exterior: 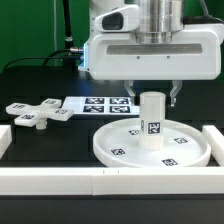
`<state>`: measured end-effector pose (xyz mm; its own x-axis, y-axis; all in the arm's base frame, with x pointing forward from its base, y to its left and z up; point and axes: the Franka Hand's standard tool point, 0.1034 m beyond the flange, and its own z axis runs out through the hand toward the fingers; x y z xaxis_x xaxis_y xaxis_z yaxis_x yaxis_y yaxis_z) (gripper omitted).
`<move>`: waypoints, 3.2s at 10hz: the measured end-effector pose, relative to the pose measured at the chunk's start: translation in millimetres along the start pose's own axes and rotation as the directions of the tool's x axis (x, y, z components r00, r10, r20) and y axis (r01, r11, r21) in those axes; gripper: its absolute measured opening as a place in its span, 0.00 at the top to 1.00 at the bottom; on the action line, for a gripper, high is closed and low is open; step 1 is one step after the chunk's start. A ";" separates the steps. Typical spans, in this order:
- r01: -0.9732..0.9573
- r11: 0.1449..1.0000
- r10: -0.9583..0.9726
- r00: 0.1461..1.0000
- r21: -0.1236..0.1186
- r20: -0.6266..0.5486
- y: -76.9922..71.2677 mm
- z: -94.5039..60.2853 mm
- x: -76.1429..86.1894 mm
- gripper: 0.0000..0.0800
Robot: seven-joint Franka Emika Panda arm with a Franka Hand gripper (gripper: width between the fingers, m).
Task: Assemble round table
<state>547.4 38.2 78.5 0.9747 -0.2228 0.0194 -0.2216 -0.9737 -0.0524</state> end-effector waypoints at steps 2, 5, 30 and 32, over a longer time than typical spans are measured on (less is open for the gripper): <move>-0.111 0.994 0.111 0.994 0.005 -0.001 -0.1 0.1 0.4 0.49; -0.403 0.915 0.403 0.915 0.027 0.015 -0.3 0.4 -0.1 0.49; 0.633 0.774 -0.633 0.774 -0.020 -0.012 -5.2 -0.1 3.4 0.19; 0.725 0.689 -0.725 0.689 -0.023 -0.006 -4.0 0.3 3.5 0.19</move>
Offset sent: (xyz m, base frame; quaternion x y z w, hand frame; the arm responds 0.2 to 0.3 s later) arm 0.0000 0.0000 0.0000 0.0000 0.0000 0.1938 0.9810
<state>551.8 41.3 78.5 0.8317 0.5522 0.0575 0.5530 -0.8331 0.0013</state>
